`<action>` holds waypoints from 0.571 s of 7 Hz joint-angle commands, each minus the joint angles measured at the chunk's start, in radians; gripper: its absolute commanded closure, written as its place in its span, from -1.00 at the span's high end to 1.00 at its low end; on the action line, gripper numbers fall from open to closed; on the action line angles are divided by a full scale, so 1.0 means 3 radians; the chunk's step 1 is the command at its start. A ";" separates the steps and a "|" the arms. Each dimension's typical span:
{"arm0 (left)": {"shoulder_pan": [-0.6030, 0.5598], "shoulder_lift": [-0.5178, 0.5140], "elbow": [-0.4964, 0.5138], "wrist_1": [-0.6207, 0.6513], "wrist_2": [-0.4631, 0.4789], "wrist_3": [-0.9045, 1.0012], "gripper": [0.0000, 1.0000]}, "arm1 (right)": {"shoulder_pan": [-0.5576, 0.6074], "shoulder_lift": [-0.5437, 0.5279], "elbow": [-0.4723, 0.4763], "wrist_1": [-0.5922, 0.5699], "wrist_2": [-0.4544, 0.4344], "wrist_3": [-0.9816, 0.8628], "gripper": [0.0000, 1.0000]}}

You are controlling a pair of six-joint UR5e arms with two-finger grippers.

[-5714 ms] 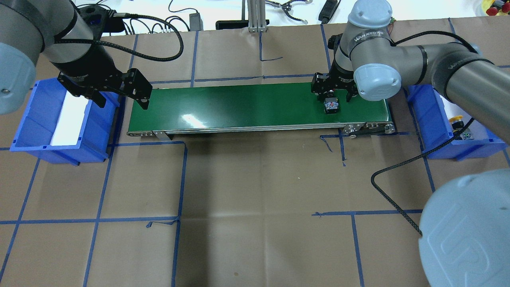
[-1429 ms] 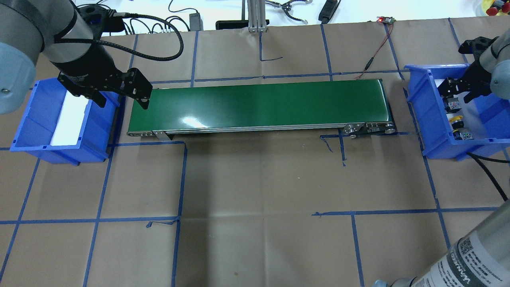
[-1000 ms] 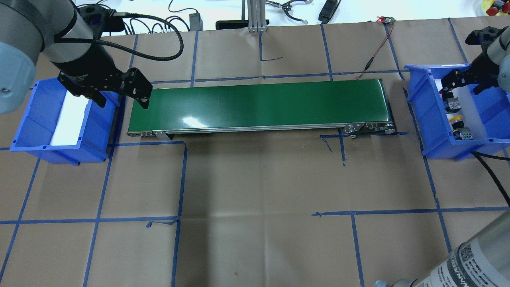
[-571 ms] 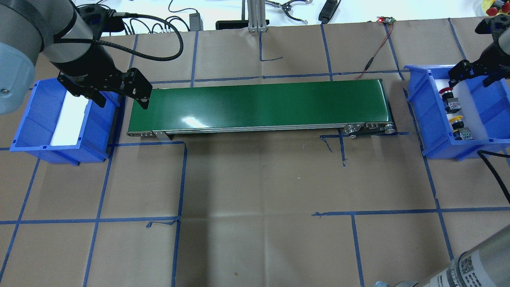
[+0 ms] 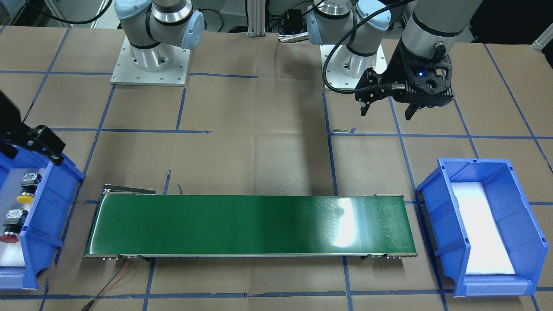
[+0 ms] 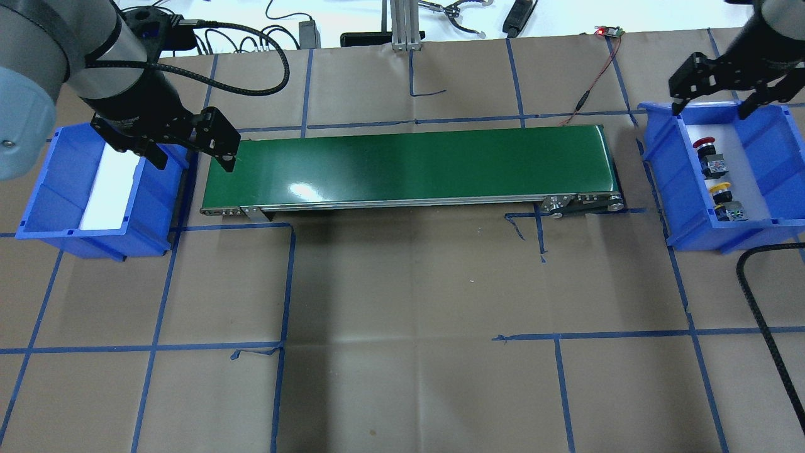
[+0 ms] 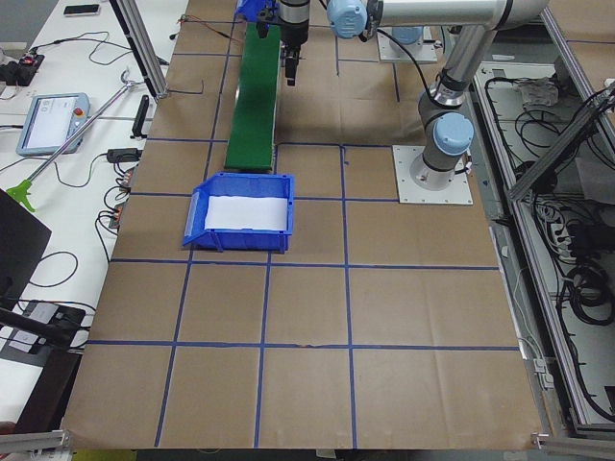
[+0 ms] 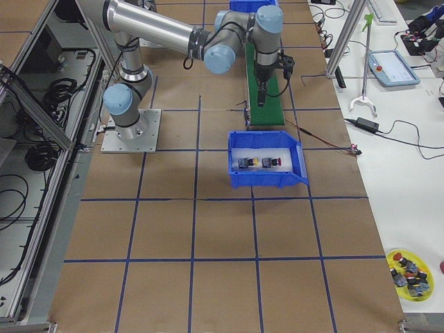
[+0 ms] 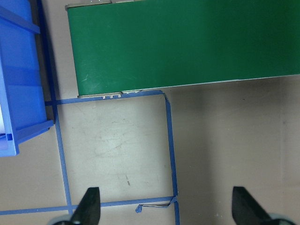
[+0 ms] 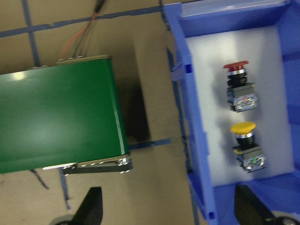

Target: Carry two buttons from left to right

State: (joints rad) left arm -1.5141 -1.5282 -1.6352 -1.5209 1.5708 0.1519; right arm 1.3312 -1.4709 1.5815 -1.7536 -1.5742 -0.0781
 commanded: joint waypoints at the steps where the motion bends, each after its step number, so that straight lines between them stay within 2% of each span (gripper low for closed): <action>1: 0.0000 0.0001 0.0000 -0.0003 0.0000 0.0000 1.00 | 0.0693 -0.0230 0.0010 0.0123 0.0016 0.0642 1.00; 2: 0.0000 0.0001 0.0000 -0.0003 0.0005 0.0000 1.00 | 0.0975 -0.0281 0.0021 0.0093 0.0022 0.0720 1.00; 4: 0.0000 0.0001 0.0000 -0.0003 0.0000 0.0000 1.00 | 0.1161 -0.0262 0.0036 0.0124 0.0032 0.1027 1.00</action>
State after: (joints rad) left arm -1.5140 -1.5279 -1.6352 -1.5217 1.5712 0.1519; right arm 1.6445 -1.5516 1.5898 -1.7201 -1.5673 0.1904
